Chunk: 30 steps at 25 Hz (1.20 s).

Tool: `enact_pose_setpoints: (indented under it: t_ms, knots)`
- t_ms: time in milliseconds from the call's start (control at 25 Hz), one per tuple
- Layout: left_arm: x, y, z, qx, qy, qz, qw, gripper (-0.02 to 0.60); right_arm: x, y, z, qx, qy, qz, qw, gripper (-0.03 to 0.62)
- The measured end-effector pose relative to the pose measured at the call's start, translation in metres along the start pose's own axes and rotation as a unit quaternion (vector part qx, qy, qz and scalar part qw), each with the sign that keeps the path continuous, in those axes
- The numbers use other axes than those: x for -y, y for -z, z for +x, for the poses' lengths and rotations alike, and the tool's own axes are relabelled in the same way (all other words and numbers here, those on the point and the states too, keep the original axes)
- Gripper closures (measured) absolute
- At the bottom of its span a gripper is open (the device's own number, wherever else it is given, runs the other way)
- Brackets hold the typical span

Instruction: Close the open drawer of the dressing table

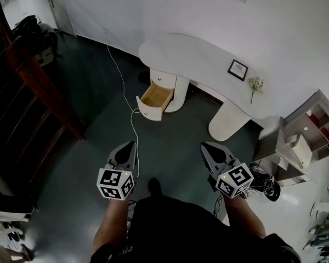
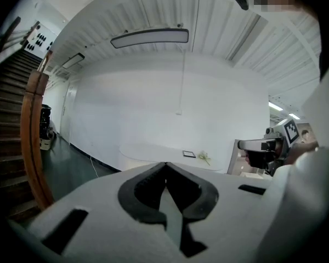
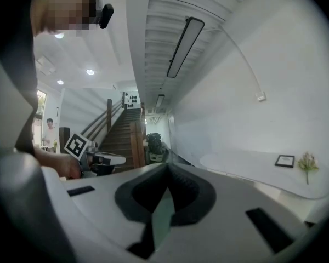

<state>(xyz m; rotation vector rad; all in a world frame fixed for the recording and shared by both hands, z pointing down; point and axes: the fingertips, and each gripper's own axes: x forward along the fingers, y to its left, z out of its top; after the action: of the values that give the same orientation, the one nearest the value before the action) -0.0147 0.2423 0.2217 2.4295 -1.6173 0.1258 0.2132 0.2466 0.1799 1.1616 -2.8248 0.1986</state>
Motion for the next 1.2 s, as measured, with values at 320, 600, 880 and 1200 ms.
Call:
enact_pose_setpoints:
  t_ms: [320, 600, 880, 1200]
  knots:
    - [-0.108, -0.019, 0.075, -0.019, 0.02, -0.009, 0.9996, 0.574, 0.031, -0.03, 0.134, -0.011, 0.01, 0.009, 1.0, 0.589]
    - [-0.14, -0.003, 0.118, -0.036, 0.022, -0.039, 0.9983, 0.574, 0.059, -0.005, 0.182, -0.049, 0.015, 0.03, 0.998, 0.589]
    - [-0.156, -0.004, 0.17, -0.05, 0.015, -0.04, 0.9979, 0.574, 0.097, 0.001, 0.233, -0.047, -0.006, 0.035, 0.998, 0.589]
    - [-0.164, -0.012, 0.283, -0.088, 0.009, -0.03, 0.9956, 0.574, 0.183, 0.007, 0.311, -0.053, -0.046, 0.016, 0.997, 0.589]
